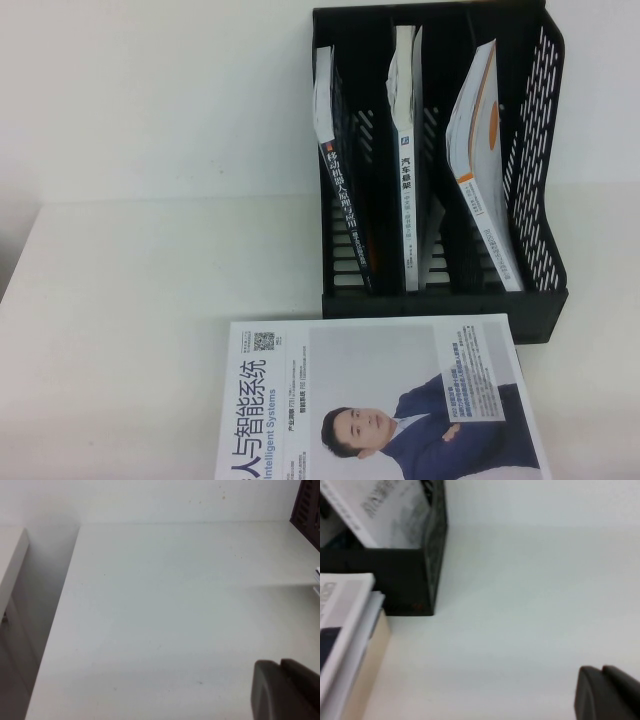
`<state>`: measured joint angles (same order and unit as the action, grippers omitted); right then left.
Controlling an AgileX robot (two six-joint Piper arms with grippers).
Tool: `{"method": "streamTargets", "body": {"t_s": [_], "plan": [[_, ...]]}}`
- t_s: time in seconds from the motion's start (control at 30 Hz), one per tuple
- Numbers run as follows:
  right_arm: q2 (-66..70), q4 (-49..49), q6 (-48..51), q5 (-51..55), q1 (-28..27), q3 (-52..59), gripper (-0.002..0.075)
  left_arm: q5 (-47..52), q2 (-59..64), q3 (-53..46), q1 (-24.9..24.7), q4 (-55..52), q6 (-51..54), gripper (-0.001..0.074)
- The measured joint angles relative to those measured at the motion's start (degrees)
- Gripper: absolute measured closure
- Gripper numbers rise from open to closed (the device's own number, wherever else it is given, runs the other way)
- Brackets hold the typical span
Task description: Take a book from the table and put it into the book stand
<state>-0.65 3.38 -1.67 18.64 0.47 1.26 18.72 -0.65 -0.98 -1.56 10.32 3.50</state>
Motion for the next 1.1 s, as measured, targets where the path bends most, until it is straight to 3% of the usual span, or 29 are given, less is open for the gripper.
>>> {"method": "streamTargets", "body": {"t_s": [0.53, 0.77, 1.1], "plan": [[0.0, 0.0, -2.5, 1.3, 2.1, -0.1, 0.0729, 0.0, 0.0, 0.0, 0.0, 0.0, 0.0, 0.0737], [0.0, 0.0, -2.6, 1.5, -2.6, -0.1, 0.0729, 0.0, 0.0, 0.0, 0.0, 0.0, 0.0, 0.0737], [0.0, 0.0, -2.6, 1.5, -3.3, -0.1, 0.0729, 0.0, 0.0, 0.0, 0.0, 0.0, 0.0, 0.0737]]}}
